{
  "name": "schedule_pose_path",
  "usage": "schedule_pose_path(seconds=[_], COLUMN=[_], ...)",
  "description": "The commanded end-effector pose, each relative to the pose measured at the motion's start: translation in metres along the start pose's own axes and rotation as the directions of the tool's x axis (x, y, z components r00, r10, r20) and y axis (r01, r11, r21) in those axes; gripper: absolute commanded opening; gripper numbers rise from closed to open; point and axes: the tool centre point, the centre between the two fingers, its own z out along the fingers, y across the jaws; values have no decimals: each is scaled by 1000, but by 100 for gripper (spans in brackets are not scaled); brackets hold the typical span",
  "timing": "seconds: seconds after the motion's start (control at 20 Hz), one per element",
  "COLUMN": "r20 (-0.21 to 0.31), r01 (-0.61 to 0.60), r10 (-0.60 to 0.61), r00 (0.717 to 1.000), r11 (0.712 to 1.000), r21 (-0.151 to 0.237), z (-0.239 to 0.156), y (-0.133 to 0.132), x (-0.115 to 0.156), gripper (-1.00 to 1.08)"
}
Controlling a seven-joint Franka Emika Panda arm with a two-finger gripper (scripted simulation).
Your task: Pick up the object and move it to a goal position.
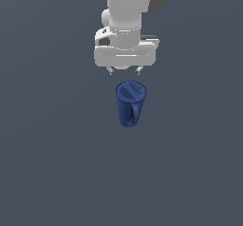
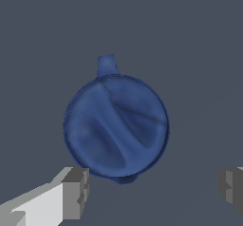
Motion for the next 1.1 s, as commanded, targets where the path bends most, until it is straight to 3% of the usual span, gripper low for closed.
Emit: schedule_pose_path(seconds=[0.0,0.6,1.05], r20=[0,6,44], r01=[0,-5,-15], r10=[0,5,15], r00=[1000,1000,999], r11=[1000,1000,1000], r21=[0,12,-1], z=[0,0,7], y=[0,-7,-12], x=[0,4,25], gripper=[28,28,28])
